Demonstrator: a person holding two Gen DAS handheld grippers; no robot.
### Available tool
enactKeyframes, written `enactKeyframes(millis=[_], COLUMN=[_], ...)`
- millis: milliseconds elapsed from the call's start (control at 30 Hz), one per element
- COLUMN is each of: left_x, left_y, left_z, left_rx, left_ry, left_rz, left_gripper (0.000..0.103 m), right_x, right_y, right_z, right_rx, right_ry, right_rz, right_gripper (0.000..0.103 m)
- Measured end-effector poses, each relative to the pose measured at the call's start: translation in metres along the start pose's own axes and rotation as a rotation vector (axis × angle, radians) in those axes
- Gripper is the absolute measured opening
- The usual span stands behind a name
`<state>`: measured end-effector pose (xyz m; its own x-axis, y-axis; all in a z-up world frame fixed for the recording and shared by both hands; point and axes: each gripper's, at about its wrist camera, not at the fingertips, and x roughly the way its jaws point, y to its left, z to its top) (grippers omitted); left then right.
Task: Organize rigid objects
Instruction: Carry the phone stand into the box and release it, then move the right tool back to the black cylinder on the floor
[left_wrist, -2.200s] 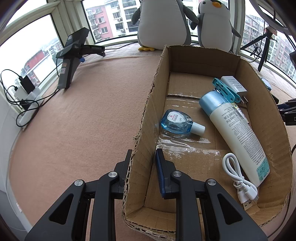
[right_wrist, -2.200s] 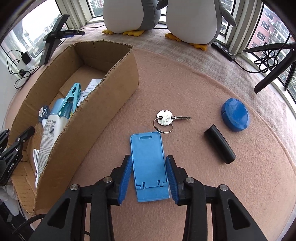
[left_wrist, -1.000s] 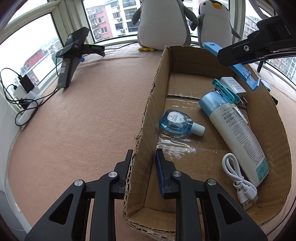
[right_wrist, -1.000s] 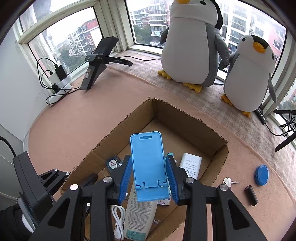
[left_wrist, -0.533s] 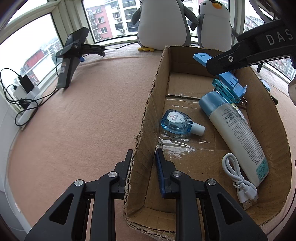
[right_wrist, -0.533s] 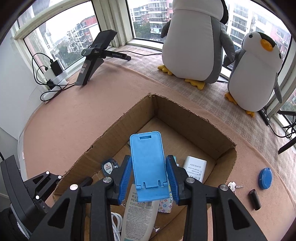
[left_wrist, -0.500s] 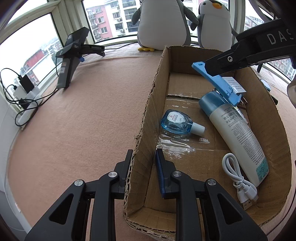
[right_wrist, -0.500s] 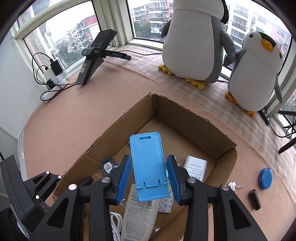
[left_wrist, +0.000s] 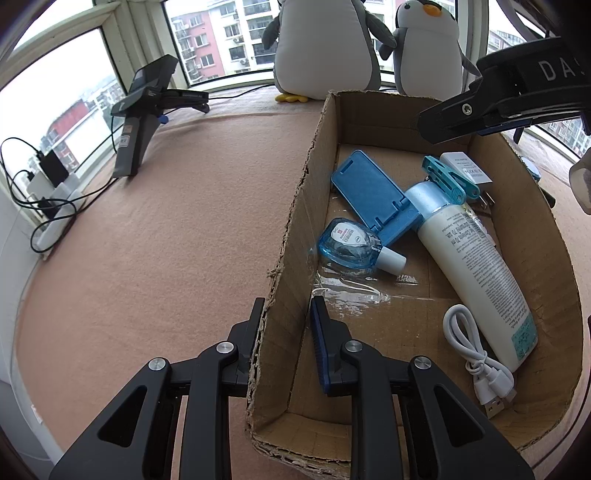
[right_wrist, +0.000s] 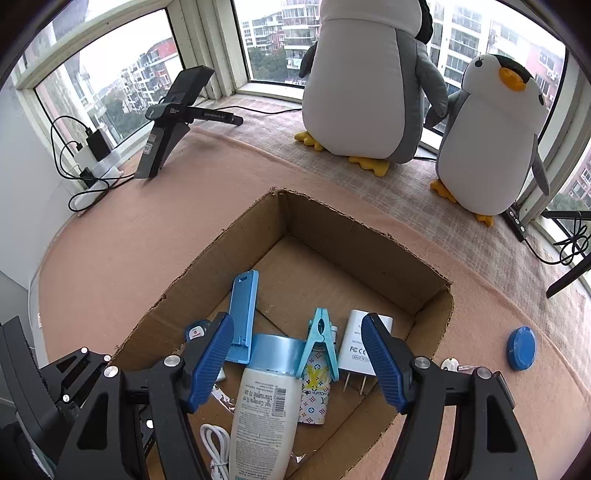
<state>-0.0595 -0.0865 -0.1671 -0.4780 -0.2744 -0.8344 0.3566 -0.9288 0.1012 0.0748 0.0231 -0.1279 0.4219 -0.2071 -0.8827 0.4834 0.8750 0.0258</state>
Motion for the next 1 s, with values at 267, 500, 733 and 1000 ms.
enactKeyframes(millis=[267, 500, 733, 1000], left_x=[0.0, 0.0, 0.0, 0.0], left_y=[-0.002, -0.002, -0.002, -0.002], left_z=[0.0, -0.001, -0.001, -0.001], left_rx=[0.005, 0.009, 0.009, 0.008], left_ry=[0.0, -0.001, -0.002, -0.001], left_rz=[0.008, 0.014, 0.017, 0.017], left_gripper=[0.02, 0.02, 0.02, 0.02], right_x=[-0.011, -0.034, -0.05, -0.043], right_y=[-0.013, -0.049, -0.104, -0.141], right_z=[-0.008, -0.025, -0.055, -0.075], right_rx=[0.016, 0.07, 0.141, 0.136], right_ry=[-0.02, -0.059, -0.056, 0.003], right_rz=[-0.01, -0.024, -0.045, -0.073], right_gripper=[0.068, 0.068, 0.068, 0.064])
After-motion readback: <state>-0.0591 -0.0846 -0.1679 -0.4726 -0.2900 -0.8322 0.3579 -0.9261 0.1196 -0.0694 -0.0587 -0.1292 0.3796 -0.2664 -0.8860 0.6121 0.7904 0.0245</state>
